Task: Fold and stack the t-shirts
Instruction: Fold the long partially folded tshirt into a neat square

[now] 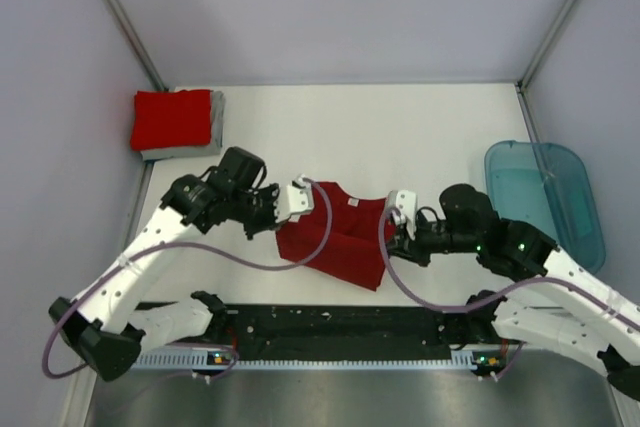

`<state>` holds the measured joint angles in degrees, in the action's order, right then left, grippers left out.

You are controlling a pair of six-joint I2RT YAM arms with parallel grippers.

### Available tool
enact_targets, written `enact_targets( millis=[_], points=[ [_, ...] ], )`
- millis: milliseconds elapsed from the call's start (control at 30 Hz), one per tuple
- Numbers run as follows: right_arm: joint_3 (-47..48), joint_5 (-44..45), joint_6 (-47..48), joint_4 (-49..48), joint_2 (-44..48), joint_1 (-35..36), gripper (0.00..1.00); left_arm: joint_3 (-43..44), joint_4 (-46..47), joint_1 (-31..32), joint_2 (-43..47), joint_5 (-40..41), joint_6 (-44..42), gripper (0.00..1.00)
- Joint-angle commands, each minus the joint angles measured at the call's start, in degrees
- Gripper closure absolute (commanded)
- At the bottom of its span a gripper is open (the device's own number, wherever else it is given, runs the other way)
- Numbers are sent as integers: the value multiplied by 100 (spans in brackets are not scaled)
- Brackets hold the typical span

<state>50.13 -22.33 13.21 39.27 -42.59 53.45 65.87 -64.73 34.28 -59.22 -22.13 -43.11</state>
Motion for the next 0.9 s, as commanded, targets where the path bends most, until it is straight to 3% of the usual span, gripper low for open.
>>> enact_targets(
  millis=[0, 233, 367, 567, 733, 867],
  points=[
    [-91, -8, -670, -217, -258, -1141, 100, 567, 1119, -36, -817, 656, 663, 100],
    [-573, -350, -1276, -998, -1040, -3198, 100, 1471, 1525, -115, -2434, 1184, 980, 100],
    [-917, -755, -1794, -1544, -1576, -3982, 100, 2078, 1551, -124, -3436, 1325, 1130, 100],
    [-751, -1027, -2006, -1615, -1806, -4053, 100, 2572, 1454, -167, -3975, 1247, 1209, 100],
    [-470, -1563, -2191, -1212, -1253, -3861, 100, 2063, 1533, -211, -3335, 965, 1042, 100],
    [-276, -1565, -2454, -728, -770, -3088, 100, 1492, 1394, -212, -2658, 877, 831, 100]
  ],
)
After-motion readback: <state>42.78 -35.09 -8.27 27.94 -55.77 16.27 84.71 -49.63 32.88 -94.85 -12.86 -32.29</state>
